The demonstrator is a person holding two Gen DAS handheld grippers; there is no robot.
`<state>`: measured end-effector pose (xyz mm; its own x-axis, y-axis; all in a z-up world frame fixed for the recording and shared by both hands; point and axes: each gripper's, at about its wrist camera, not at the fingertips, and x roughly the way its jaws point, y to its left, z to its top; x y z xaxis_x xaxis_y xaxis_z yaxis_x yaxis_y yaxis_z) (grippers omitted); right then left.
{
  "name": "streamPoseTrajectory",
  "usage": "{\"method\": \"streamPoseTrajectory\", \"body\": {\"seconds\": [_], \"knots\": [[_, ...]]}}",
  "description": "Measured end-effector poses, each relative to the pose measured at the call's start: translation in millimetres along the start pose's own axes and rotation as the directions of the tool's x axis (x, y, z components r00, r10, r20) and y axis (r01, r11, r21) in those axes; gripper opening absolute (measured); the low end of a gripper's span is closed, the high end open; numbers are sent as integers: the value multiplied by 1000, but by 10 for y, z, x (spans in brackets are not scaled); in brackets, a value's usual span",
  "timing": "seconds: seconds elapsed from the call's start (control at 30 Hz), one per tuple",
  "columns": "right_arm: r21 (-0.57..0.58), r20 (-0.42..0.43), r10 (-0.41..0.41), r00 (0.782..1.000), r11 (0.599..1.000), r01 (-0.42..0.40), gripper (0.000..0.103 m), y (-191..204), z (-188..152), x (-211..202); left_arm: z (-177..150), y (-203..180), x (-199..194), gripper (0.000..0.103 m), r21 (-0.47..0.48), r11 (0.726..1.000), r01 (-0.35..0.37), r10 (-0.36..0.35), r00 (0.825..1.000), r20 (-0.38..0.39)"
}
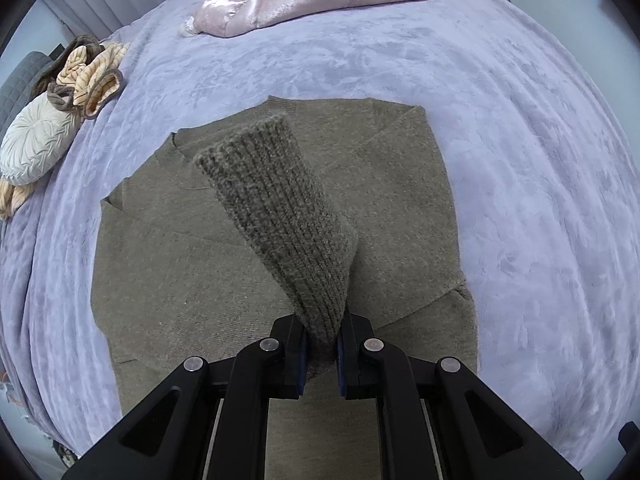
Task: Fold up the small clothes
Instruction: 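Lift the sleeve with the left gripper and fold it across the sweater body, then open the left gripper and release the folded sleeve onto the sweater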
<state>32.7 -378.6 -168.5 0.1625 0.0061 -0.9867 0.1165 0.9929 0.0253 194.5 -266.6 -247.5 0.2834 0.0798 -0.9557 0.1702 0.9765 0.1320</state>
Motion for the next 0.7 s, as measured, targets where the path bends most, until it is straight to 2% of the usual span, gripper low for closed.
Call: {"method": "streamPoseTrajectory", "body": {"seconds": [0.17,0.3,0.37,0.4,0.43,0.47,0.5,0.57,0.67,0.7], "knots": [[14,-12,-1,1000,1000,1,76,-111,-19,60,-50,-168,124,12,46,999,2,-1,1000,-18],[18,-16,-5,1000,1000,5,76,-146,-12,98,-67,-93,348,13,-10,998,54,-55,992,-114],[22,-18,-6,1000,1000,6,76,-161,-4,111,-89,-14,408,13,-29,999,43,-46,991,-125],[23,-18,-6,1000,1000,6,76,-167,-2,112,-104,16,417,18,-31,999,43,-46,991,-125],[23,-18,-6,1000,1000,6,76,-172,1,116,-126,48,415,27,-32,998,46,-50,991,-127],[23,-18,-6,1000,1000,7,76,-174,4,119,-152,83,394,57,-35,999,42,-46,991,-122],[23,-19,-5,1000,1000,5,76,-175,7,120,-186,131,341,79,-41,999,35,-39,994,-100],[24,-22,4,1000,1000,-3,76,-166,18,132,-270,242,210,83,-57,998,32,-35,998,-49],[17,-19,20,1000,1000,-20,76,-113,52,166,-396,418,174,83,-93,987,133,-141,986,-87],[13,-17,28,999,1000,-28,76,-85,72,186,-449,491,146,83,-102,985,137,-145,986,-82]]}}
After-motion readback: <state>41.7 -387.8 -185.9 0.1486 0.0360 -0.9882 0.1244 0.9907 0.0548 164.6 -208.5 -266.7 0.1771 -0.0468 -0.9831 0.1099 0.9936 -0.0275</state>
